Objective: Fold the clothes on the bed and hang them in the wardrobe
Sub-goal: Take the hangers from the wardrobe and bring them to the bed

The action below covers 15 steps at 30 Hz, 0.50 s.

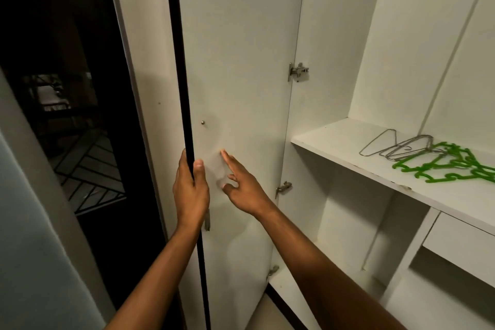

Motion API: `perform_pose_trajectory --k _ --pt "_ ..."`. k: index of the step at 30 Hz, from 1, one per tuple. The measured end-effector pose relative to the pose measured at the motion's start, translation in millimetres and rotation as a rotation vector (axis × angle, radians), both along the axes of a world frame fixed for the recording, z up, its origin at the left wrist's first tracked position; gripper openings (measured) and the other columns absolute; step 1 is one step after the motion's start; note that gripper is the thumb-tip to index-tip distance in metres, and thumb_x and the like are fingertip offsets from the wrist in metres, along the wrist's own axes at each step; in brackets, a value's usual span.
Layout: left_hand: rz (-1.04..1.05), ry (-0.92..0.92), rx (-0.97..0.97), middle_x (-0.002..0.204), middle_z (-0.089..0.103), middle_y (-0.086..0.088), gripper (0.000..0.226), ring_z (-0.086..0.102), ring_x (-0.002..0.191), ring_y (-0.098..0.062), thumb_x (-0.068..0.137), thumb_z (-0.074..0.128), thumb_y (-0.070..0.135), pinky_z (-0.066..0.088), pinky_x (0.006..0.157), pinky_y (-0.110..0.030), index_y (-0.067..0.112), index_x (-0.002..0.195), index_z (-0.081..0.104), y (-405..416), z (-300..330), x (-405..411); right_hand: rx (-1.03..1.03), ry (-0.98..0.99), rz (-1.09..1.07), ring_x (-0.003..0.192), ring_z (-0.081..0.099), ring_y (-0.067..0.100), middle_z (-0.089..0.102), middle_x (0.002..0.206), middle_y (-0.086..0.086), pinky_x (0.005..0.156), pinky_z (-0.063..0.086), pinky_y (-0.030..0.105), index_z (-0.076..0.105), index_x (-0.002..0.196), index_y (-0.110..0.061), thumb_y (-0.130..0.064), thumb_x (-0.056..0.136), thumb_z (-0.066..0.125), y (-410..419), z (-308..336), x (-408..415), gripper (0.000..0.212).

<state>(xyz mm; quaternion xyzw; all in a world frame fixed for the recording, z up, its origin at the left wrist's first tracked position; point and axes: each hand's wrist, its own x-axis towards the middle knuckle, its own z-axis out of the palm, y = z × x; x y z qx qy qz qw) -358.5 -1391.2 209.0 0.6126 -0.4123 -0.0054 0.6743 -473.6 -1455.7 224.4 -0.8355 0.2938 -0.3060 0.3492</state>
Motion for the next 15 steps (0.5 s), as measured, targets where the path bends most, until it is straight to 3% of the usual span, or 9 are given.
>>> perform_pose_trajectory --k 3,6,8,13,15 --pt "0.047 0.091 0.023 0.155 0.042 0.002 0.061 0.043 0.140 -0.020 0.101 0.035 0.057 0.039 0.114 -0.047 0.029 0.155 0.027 -4 -5 7 -0.026 0.061 0.013 0.150 0.025 0.016 0.017 0.165 -0.009 0.121 0.028 0.038 0.018 0.158 -0.033 -0.002 0.096 0.052 -6 4 13 0.078" --pt "0.089 0.108 0.023 0.166 0.016 0.001 0.075 0.018 0.152 -0.017 0.099 0.040 0.058 0.019 0.118 -0.030 0.022 0.160 0.014 1 -3 -3 -0.052 0.094 0.008 0.150 0.025 0.016 0.016 0.165 -0.009 0.121 0.027 0.035 0.017 0.159 -0.030 0.000 0.096 0.049 -12 5 11 0.077" --pt "0.098 0.049 -0.010 0.167 0.006 0.007 0.082 0.009 0.153 -0.011 0.093 0.036 0.065 0.015 0.117 -0.028 0.023 0.160 0.014 1 -1 -15 -0.072 0.112 -0.033 0.149 0.026 0.015 0.016 0.165 -0.009 0.121 0.027 0.034 0.016 0.159 -0.030 -0.002 0.098 0.050 -20 3 -3 0.075" --pt "-0.131 -0.075 0.029 0.165 0.018 0.008 0.063 0.014 0.150 -0.006 0.098 0.039 0.050 0.015 0.111 -0.016 0.023 0.155 0.031 -31 -6 -73 -0.076 0.156 -0.252 0.148 0.029 0.018 0.019 0.165 -0.007 0.120 0.030 0.037 0.018 0.159 -0.033 -0.011 0.100 0.053 -48 -5 -70 0.071" --pt "-0.247 -0.112 0.045 0.159 0.032 0.003 0.058 0.027 0.147 -0.010 0.098 0.040 0.046 0.024 0.113 -0.022 0.021 0.150 0.041 -52 -8 -103 -0.054 0.144 -0.361 0.146 0.033 0.020 0.025 0.164 -0.004 0.118 0.033 0.037 0.023 0.158 -0.031 -0.011 0.100 0.055 -60 -3 -109 0.069"
